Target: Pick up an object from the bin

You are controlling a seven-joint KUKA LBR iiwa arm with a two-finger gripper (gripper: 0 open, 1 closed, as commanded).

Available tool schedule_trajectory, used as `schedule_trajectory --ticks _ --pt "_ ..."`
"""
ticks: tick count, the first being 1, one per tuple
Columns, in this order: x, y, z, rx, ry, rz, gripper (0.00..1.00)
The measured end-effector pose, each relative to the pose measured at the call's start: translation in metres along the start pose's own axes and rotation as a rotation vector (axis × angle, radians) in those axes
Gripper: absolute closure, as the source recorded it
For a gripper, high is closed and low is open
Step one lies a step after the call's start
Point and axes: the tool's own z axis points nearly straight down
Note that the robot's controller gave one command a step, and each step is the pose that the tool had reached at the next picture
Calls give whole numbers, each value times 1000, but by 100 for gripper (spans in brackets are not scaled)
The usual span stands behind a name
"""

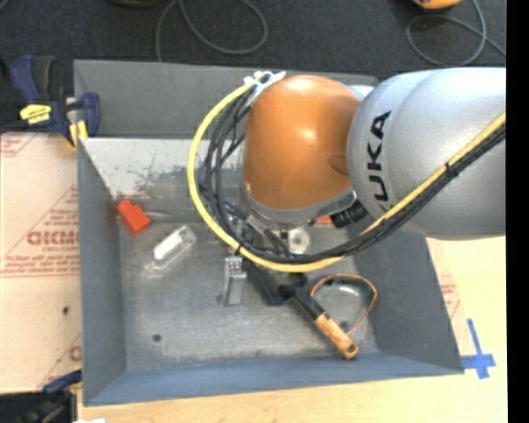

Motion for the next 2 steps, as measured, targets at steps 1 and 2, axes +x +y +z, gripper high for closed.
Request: schedule_trajectory --ticks 1,2 --pt "-25 10 55 -2 -6 -20 0" --pt "-68 41 87 -1 -6 -107 0"
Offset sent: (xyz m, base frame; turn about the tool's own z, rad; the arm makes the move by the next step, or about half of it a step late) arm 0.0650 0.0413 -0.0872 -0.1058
